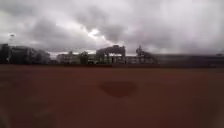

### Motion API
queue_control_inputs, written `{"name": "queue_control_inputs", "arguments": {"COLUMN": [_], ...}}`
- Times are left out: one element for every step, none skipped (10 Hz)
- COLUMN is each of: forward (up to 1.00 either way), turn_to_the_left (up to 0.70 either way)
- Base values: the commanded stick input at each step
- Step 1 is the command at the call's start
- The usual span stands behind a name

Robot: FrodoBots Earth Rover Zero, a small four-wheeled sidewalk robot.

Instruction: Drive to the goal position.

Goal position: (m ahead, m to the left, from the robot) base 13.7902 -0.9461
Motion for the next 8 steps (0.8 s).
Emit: {"name": "queue_control_inputs", "arguments": {"forward": [0.70,0.70,0.70,0.70,0.70,0.70,0.70,0.70], "turn_to_the_left": [0.00,0.00,0.00,0.00,0.00,0.00,0.00,0.00]}}
